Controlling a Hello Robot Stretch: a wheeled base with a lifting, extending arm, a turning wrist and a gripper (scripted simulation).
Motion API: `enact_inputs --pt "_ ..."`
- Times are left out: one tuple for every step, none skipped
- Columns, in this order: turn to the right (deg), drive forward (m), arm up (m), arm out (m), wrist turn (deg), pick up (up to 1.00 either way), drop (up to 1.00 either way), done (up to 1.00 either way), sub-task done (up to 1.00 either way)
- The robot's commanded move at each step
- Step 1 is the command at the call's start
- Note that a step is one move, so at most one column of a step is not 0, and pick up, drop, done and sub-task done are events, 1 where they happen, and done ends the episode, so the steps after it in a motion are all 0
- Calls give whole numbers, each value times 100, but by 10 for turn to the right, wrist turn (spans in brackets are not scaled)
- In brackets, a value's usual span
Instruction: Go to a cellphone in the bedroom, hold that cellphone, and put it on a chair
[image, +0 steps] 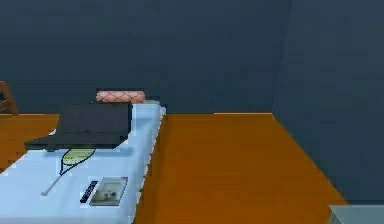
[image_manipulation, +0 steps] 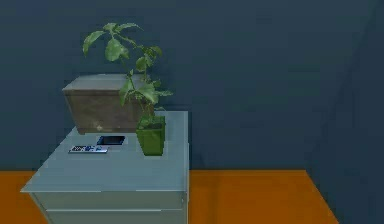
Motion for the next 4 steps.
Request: enact_inputs --pt "-210 0 0 0 0 0 0 0 0" --pt "-30 0 0 0 0 0 0 0 0" --pt "450 0 0 0 0 0 0 0 0" --pt "270 0 0 0 0 0 0 0 0"
